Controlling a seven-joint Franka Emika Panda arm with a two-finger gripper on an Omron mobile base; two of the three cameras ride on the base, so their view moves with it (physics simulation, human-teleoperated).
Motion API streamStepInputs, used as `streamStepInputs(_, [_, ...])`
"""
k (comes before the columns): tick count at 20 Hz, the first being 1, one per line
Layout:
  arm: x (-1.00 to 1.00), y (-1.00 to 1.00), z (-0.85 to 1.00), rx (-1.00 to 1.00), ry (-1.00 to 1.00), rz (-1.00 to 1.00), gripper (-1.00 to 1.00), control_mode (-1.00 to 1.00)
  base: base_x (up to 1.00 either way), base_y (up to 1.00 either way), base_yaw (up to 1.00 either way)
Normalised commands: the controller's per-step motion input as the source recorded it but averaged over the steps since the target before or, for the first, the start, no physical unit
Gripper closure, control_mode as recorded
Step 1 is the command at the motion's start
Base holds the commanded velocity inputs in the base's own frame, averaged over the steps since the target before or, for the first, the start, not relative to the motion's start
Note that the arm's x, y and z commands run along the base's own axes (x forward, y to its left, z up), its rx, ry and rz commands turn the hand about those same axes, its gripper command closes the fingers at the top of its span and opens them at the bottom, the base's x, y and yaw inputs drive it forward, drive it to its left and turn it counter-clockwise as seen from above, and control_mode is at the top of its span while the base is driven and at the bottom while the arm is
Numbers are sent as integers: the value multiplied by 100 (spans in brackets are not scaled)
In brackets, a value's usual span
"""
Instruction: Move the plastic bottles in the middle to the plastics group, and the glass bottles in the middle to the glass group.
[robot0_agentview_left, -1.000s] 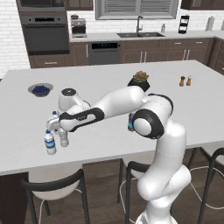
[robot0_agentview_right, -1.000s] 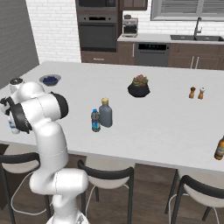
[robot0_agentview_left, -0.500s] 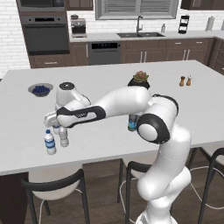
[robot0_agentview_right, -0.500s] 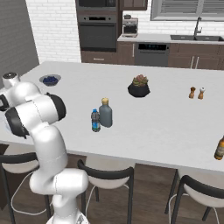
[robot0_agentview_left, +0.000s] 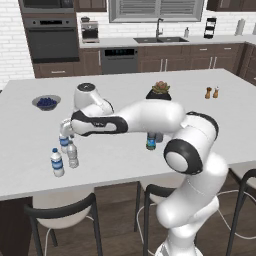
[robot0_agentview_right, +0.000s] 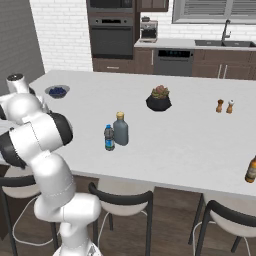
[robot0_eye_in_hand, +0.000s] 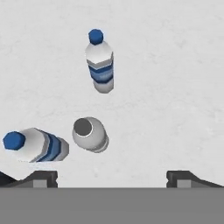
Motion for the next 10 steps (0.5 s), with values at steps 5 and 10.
streamStepInputs(5, [-14, -76, 9, 0, 2, -9, -100, -100, 0, 0, 0])
streamStepInputs(10, [0, -88, 0, 0, 0, -6, -100, -100, 0, 0, 0])
